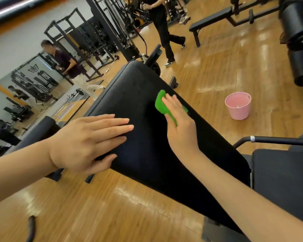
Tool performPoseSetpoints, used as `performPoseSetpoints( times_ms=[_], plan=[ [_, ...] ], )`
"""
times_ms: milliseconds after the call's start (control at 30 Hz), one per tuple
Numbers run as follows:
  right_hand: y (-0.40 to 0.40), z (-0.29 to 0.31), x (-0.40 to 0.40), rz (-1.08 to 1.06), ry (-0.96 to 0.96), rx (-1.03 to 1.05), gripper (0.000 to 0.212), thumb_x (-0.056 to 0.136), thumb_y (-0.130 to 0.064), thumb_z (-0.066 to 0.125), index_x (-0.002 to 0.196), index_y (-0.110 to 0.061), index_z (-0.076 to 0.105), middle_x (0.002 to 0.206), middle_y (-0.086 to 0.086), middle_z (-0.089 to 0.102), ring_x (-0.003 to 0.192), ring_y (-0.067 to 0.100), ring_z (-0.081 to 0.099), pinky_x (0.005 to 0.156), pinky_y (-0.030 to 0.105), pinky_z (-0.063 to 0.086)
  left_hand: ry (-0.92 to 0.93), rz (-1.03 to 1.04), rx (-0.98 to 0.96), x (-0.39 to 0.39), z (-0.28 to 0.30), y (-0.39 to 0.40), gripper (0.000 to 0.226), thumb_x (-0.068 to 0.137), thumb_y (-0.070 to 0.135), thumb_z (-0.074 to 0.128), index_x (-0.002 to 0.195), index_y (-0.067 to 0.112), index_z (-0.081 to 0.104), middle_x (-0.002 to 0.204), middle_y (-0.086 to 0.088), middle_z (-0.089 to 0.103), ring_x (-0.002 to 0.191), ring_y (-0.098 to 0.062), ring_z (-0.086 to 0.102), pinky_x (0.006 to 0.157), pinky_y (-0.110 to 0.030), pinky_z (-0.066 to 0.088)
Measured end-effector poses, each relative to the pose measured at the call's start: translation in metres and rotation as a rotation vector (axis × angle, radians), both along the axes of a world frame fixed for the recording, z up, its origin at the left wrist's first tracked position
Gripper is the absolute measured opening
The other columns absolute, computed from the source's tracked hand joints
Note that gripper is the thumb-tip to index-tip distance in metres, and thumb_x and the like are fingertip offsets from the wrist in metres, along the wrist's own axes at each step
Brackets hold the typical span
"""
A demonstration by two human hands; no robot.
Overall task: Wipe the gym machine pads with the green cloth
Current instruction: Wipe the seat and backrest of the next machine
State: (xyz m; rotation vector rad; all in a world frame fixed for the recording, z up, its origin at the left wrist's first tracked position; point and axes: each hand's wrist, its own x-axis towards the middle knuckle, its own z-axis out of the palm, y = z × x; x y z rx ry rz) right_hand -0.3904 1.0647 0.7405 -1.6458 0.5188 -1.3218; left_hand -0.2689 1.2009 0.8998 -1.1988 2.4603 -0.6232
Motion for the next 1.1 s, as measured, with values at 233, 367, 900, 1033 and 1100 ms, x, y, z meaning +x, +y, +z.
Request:
performPoseSetpoints(
  times_ms=[233, 367, 900, 1033, 1100],
  plan=[
    [0.051, -0.009, 0.008, -0.024, 0.087, -0.309, 0.045, 0.088, 0.003, 0.047, 0.132, -0.004, 0.049, 0.137, 0.012, 0.049, 0.135, 0.024, 0.035, 0.112, 0.039, 0.029, 0.006, 0.055, -0.062, 0.002, -0.002, 0.003, 0.041, 0.092, 0.026, 0.045, 0.095, -0.002, 0.075, 0.114, -0.02, 0.068, 0.109, -0.036, 0.064, 0.098, -0.044, 0.045],
    [0.063, -0.044, -0.018, 0.119, 0.085, -0.538, 0.047, 0.088, 0.005, 0.043, 0.133, -0.008, 0.045, 0.139, 0.003, 0.044, 0.137, 0.018, 0.033, 0.114, 0.035, 0.027, 0.013, 0.055, -0.067, 0.0, 0.0, 0.002, 0.041, 0.092, 0.026, 0.045, 0.094, 0.0, 0.076, 0.107, -0.018, 0.071, 0.106, -0.034, 0.066, 0.097, -0.044, 0.047],
    [0.005, 0.007, 0.019, -0.04, 0.125, -0.258, 0.046, 0.087, 0.002, 0.047, 0.133, -0.003, 0.048, 0.138, 0.013, 0.049, 0.134, 0.023, 0.036, 0.113, 0.035, 0.026, 0.067, 0.071, 0.269, 0.013, 0.02, -0.014, 0.05, 0.096, 0.027, 0.033, 0.108, -0.002, 0.072, 0.123, -0.016, 0.065, 0.122, -0.03, 0.058, 0.103, -0.043, 0.045],
    [0.041, -0.024, -0.009, 0.123, 0.105, -0.464, 0.044, 0.089, -0.002, 0.04, 0.132, -0.006, 0.045, 0.138, 0.004, 0.046, 0.135, 0.017, 0.035, 0.113, 0.033, 0.026, 0.088, 0.066, 0.229, 0.013, 0.02, -0.013, 0.05, 0.095, 0.024, 0.032, 0.104, -0.003, 0.073, 0.119, -0.018, 0.066, 0.119, -0.033, 0.06, 0.1, -0.045, 0.046],
    [0.031, -0.023, -0.014, 0.195, 0.077, -0.475, 0.042, 0.09, -0.001, 0.04, 0.13, -0.005, 0.05, 0.136, 0.004, 0.048, 0.134, 0.018, 0.038, 0.112, 0.033, 0.029, 0.075, 0.1, 0.155, 0.013, 0.019, -0.009, 0.048, 0.093, 0.024, 0.034, 0.107, -0.002, 0.072, 0.121, -0.018, 0.065, 0.12, -0.034, 0.058, 0.101, -0.046, 0.044]
  ],
)
